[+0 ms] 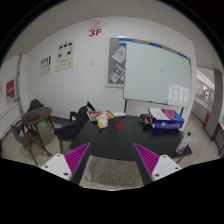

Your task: Pour water

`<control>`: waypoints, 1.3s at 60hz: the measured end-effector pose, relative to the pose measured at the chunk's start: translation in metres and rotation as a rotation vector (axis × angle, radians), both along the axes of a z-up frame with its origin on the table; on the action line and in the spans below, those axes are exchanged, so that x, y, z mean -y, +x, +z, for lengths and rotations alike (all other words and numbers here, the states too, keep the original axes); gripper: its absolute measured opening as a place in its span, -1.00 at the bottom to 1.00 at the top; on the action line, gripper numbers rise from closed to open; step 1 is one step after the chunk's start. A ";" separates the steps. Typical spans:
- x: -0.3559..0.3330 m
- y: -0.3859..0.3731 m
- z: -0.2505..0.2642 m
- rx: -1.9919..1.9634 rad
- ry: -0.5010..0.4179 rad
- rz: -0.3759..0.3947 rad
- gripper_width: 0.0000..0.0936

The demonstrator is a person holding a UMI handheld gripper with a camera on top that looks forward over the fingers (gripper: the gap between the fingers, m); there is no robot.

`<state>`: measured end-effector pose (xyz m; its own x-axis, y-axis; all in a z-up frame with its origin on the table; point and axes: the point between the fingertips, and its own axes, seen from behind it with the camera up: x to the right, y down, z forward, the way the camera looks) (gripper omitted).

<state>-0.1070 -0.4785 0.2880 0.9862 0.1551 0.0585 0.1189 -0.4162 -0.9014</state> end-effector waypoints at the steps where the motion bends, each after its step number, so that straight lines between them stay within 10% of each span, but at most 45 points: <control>1: 0.000 0.002 -0.001 0.001 -0.003 -0.005 0.81; 34: -0.018 0.281 -0.184 0.031 -0.191 -0.267 0.81; 78: -0.270 0.530 -0.225 0.005 0.064 -0.285 0.61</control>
<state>0.4231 -0.2084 0.0628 0.9892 -0.1319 0.0641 0.0099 -0.3761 -0.9265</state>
